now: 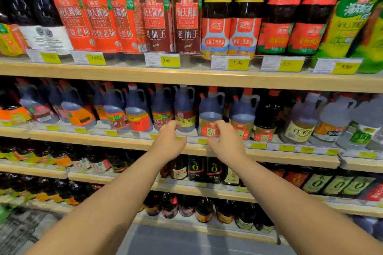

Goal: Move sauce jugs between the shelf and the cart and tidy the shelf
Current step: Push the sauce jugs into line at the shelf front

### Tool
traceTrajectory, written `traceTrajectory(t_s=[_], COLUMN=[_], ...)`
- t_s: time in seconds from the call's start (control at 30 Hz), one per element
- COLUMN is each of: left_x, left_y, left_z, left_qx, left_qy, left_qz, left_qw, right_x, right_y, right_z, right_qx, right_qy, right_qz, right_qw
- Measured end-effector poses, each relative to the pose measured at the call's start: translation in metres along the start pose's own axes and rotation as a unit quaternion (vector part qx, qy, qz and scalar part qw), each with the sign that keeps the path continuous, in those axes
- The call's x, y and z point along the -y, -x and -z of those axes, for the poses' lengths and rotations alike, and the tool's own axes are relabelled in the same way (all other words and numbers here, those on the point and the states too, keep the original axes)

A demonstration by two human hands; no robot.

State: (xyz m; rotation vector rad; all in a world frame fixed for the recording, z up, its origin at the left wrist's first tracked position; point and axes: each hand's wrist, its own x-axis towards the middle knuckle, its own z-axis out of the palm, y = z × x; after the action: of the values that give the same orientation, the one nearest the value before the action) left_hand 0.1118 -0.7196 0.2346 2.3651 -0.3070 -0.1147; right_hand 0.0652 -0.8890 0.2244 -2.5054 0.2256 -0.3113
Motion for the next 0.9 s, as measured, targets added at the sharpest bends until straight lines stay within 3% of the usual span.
traceTrajectory(t_s=[0.2,0.37,0.67,0.9], left_x=[0.023,0.058,0.086,0.082], left_y=[-0.055,-0.091,-0.143,-0.160], left_z=[-0.005,-0.001,-0.001,0.002], left_qx=[-0.053,-0.121,-0.132,-0.107], left_qy=[-0.020,-0.054,-0.134,-0.144], left_qz=[-0.040,-0.002,-0.081,-0.081], left_qw=[0.998,0.991,0.979,0.980], right_x=[0.008,0.031,0.070,0.069], right_y=[-0.042,-0.070,-0.135,-0.159], right_z=[-0.037,-0.069,-0.112,-0.114], right_qx=[-0.011,-0.023,-0.044,-0.035], right_qy=[0.027,0.039,0.241,0.272], right_qz=[0.018,0.053,0.000,-0.051], right_qw=[0.999,0.998,0.970,0.960])
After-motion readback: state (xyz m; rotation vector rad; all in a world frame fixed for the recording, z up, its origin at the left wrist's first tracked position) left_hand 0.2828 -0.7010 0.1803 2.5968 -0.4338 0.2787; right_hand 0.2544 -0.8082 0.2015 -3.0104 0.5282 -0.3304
